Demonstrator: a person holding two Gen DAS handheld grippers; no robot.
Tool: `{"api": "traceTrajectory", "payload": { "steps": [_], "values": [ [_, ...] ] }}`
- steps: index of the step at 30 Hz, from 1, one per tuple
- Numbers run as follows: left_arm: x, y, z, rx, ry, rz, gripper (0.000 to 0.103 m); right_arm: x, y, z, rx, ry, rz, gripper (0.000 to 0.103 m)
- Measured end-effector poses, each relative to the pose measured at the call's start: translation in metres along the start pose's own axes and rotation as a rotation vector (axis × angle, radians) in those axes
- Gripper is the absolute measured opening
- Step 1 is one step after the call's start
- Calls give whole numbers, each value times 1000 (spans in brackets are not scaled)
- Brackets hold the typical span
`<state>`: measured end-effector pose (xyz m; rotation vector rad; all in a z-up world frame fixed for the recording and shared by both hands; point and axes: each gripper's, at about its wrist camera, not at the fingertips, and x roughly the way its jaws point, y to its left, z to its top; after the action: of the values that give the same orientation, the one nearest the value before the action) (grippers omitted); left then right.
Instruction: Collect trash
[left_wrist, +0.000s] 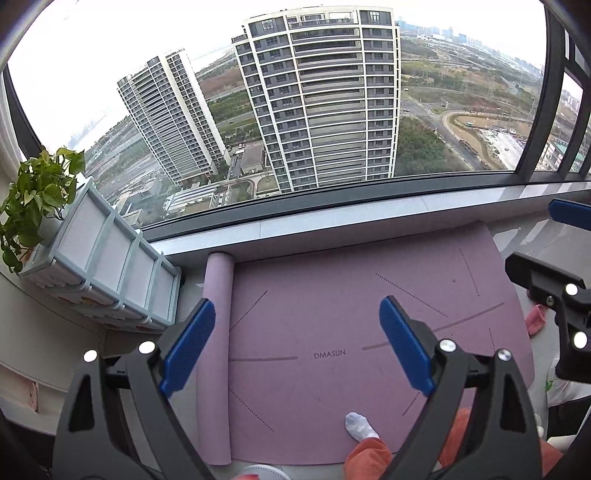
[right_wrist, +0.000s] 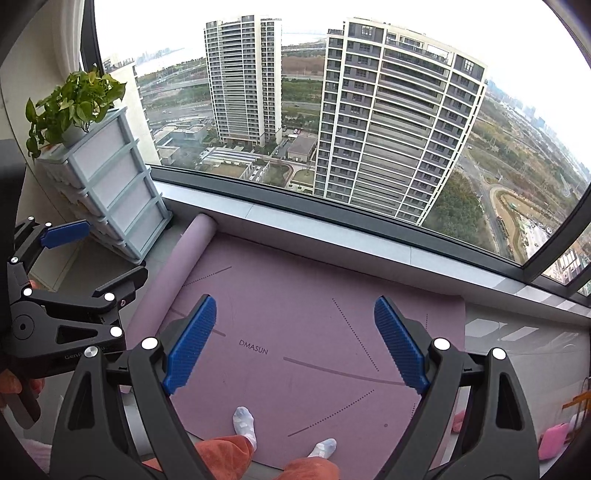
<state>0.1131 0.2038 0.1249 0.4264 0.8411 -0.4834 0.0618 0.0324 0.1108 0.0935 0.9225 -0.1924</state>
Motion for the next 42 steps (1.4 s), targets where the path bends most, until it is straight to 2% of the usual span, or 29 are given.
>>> {"api": "traceTrajectory", "payload": {
  "steps": [10, 14, 19, 42],
  "values": [
    [-1, 0, 16, -53, 27, 32, 90, 6, -14, 23, 20, -13, 51, 84],
    [-4, -8, 21, -62, 31, 57, 90, 6, -21, 30, -4, -23, 58, 84],
    [-5, -19, 23, -106, 66, 53, 90, 9, -28, 34, -30, -18, 76, 84],
    [2, -41, 23, -179, 146, 96, 90, 22, -53, 27, -90, 47, 143, 84]
  ]
}}
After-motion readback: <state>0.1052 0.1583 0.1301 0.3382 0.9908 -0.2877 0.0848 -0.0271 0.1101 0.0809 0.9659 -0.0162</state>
